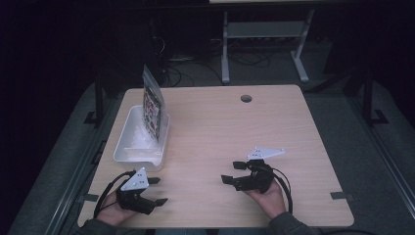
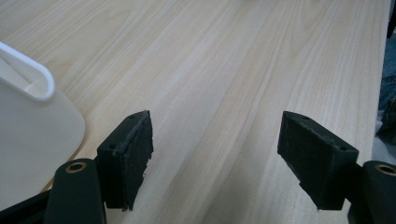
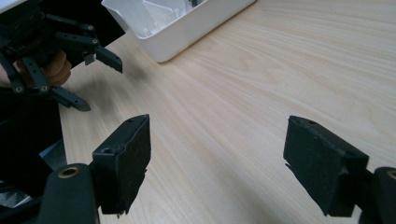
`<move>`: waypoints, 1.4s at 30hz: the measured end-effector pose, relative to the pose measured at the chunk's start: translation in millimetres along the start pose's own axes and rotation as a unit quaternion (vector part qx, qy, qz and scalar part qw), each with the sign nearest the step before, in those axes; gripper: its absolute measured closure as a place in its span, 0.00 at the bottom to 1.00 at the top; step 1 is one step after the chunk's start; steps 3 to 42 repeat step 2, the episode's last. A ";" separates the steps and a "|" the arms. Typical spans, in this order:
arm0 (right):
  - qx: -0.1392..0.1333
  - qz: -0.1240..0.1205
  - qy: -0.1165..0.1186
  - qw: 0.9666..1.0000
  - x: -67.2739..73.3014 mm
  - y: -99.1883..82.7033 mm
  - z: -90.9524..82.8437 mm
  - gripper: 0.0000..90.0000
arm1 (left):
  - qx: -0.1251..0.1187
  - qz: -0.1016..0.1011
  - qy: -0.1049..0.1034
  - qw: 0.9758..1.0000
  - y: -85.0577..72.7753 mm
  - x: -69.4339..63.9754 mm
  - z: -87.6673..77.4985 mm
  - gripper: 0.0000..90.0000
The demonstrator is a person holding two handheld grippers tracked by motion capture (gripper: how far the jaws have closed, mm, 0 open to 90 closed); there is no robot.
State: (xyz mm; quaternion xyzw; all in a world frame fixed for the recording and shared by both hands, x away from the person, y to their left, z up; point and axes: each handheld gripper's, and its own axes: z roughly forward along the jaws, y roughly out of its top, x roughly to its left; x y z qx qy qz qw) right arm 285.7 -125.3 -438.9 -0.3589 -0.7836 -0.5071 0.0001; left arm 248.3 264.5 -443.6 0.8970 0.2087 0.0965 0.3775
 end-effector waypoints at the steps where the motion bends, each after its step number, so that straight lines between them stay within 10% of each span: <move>1: -0.001 0.001 0.002 1.000 0.4 -1.3 -0.4 0.25 | 0.002 0.000 0.000 1.000 -0.1 0.2 0.2 0.29; 42: 0.000 0.000 0.004 1.000 0.3 -2.5 -0.8 0.25 | 0.002 0.000 0.000 1.000 -0.2 0.4 0.5 0.29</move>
